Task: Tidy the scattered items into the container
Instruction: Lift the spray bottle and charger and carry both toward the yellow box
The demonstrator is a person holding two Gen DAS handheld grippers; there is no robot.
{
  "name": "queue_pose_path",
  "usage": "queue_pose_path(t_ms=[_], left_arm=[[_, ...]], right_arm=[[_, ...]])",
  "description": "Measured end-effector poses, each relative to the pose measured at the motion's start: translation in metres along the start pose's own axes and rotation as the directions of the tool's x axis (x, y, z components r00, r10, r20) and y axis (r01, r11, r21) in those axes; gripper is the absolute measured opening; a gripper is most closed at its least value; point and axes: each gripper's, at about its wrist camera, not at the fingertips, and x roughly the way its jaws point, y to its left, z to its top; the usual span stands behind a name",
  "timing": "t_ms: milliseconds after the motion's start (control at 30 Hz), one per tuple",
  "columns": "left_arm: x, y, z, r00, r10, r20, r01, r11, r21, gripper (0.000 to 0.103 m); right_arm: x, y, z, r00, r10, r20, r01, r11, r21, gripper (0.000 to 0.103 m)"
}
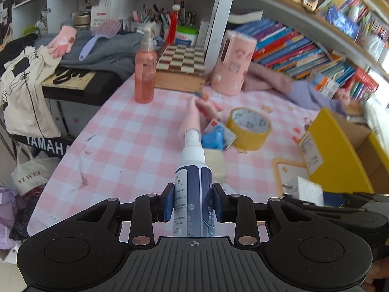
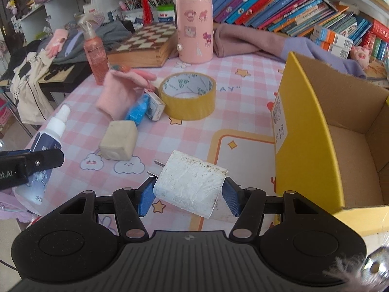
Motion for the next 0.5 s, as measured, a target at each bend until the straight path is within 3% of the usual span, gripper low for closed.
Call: queue_pose_path(t_ms=[500], left_arm=[[-0.067, -0.003, -0.033, 0.991, -0.122, 0.051, 0.122, 0.992, 0.004, 0.031]], right_arm=[[-0.075, 0.011, -0.04, 0.997, -0.032, 0.074, 0.029, 0.999, 0.032, 0.057]])
